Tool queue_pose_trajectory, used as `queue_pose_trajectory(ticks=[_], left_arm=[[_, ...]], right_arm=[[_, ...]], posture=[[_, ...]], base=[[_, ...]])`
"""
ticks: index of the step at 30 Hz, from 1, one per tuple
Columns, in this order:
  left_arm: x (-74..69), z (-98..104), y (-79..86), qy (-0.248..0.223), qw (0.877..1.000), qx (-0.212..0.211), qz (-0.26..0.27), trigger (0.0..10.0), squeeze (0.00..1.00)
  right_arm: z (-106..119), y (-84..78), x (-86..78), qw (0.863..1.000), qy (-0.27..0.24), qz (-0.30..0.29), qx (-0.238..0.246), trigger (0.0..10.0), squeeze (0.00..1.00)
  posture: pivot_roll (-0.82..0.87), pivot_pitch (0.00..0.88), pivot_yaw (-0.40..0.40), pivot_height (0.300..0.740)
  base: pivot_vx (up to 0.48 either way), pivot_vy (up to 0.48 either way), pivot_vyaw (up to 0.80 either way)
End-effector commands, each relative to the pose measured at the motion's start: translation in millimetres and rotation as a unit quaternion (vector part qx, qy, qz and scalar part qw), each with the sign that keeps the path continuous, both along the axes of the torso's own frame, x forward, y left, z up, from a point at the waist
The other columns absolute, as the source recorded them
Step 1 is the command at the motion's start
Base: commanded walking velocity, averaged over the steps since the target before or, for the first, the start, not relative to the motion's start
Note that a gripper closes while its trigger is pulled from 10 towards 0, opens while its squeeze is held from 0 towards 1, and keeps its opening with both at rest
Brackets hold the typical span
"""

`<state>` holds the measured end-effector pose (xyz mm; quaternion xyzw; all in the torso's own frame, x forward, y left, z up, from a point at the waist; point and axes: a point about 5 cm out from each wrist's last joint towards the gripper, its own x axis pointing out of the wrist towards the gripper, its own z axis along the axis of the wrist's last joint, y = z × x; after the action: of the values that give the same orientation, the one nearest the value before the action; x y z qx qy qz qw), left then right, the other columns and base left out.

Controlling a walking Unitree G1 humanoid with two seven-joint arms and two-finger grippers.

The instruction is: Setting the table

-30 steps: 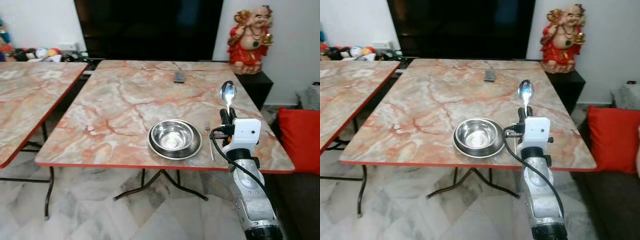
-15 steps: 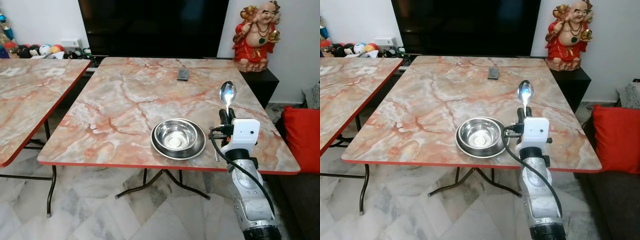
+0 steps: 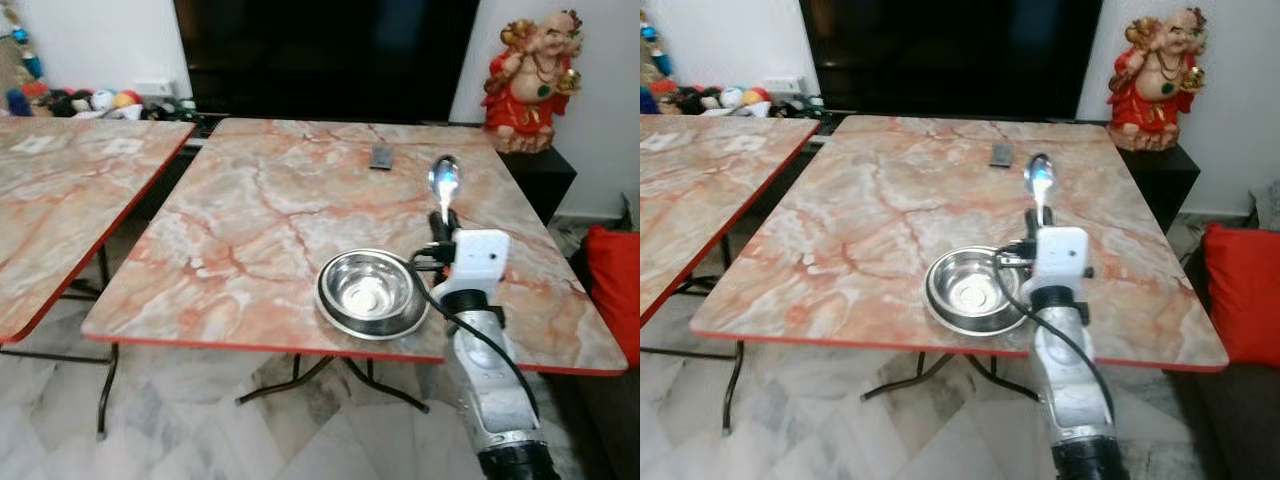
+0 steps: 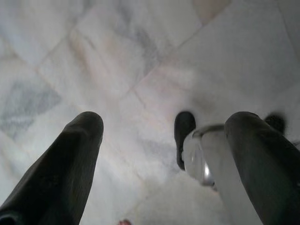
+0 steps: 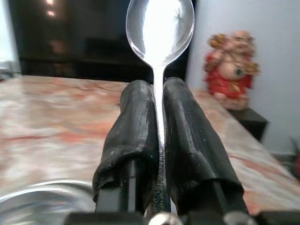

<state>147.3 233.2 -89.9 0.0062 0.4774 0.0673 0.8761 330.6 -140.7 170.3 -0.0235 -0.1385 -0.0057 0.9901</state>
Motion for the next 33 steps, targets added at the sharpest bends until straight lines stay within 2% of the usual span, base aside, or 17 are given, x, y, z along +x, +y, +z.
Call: queue_pose_trajectory(ticks=[1, 10, 12, 13, 14, 17, 19, 22, 23, 25, 29, 33], left_arm=[[0.8, -1.4, -6.8, 0.002, 1.0, -0.009, -0.003, 10.0, 0.0], [1.1, -1.4, -7.3, 0.001, 1.0, -0.009, -0.005, 10.0, 0.0], [1.3, -1.3, -7.0, 0.001, 1.0, -0.008, -0.005, 10.0, 0.0], [1.3, -1.3, -7.0, 0.001, 1.0, -0.008, -0.005, 10.0, 0.0], [1.4, -1.1, -6.8, 0.001, 1.0, -0.008, -0.004, 10.0, 0.0], [1.7, -0.9, -6.1, 0.001, 1.0, -0.008, -0.003, 10.0, 0.0], [1.8, -0.8, -5.9, 0.001, 1.0, -0.007, -0.003, 10.0, 0.0], [2.3, -0.7, -5.7, 0.001, 1.0, -0.008, -0.003, 10.0, 0.0], [2.5, -0.6, -5.7, 0.001, 1.0, -0.008, -0.003, 10.0, 0.0], [2.8, -0.5, -5.7, 0.0, 1.0, -0.008, -0.003, 10.0, 0.0], [3.9, 0.0, -5.5, -0.001, 1.0, -0.008, -0.005, 10.0, 0.0], [4.6, 0.3, -5.9, -0.002, 1.0, -0.009, -0.005, 10.0, 0.0]], right_arm=[[-1.2, -11.7, 1.1, 1.0, 0.003, -0.021, -0.002, 10.0, 0.0], [-3.2, -34.1, 3.6, 0.997, 0.022, -0.067, -0.022, 10.0, 0.0], [-7.3, -48.0, 5.2, 0.994, 0.046, -0.096, -0.021, 10.0, 0.0], [-7.3, -48.0, 5.2, 0.994, 0.046, -0.096, -0.021, 10.0, 0.0], [-10.7, -57.4, 5.7, 0.991, 0.065, -0.115, -0.015, 10.0, 0.0], [-20.0, -70.6, 6.5, 0.985, 0.107, -0.133, 0.001, 10.0, 0.0], [-24.4, -73.4, 6.8, 0.983, 0.126, -0.133, 0.008, 10.0, 0.0], [-39.7, -78.1, 7.1, 0.975, 0.181, -0.121, 0.04, 10.0, 0.0], [-47.0, -78.5, 7.3, 0.972, 0.209, -0.105, 0.032, 10.0, 0.0], [-48.3, -78.2, 7.5, 0.971, 0.216, -0.1, 0.028, 10.0, 0.0], [-58.5, -70.0, 10.3, 0.966, 0.254, -0.05, 0.007, 10.0, 0.0], [-68.8, -67.5, 12.3, 0.958, 0.282, -0.055, 0.005, 10.0, 0.0]], posture=[[-0.01, 0.0, 0.0, 0.74], [-0.01, 0.0, 0.002, 0.74], [-0.01, 0.0, 0.003, 0.74], [-0.01, 0.0, 0.003, 0.74], [-0.01, 0.0, 0.005, 0.74], [-0.01, 0.0, 0.011, 0.74], [-0.02, 0.0, 0.015, 0.74], [-0.02, 0.0, 0.018, 0.74], [-0.02, 0.0, 0.019, 0.74], [-0.02, 0.0, 0.021, 0.74], [-0.03, 0.0, 0.028, 0.74], [-0.02, 0.0, 0.026, 0.74]], base=[[0.292, 0.0, 0.0], [0.089, 0.0, 0.0], [0.0, 0.0, 0.0], [0.0, 0.0, 0.0], [0.0, 0.0, 0.0], [0.0, 0.0, 0.0], [0.0, 0.0, 0.0], [0.0, 0.0, 0.0], [0.0, 0.0, 0.0], [0.0, 0.0, 0.0], [0.0, 0.0, 0.0], [0.0, 0.0, 0.0]])
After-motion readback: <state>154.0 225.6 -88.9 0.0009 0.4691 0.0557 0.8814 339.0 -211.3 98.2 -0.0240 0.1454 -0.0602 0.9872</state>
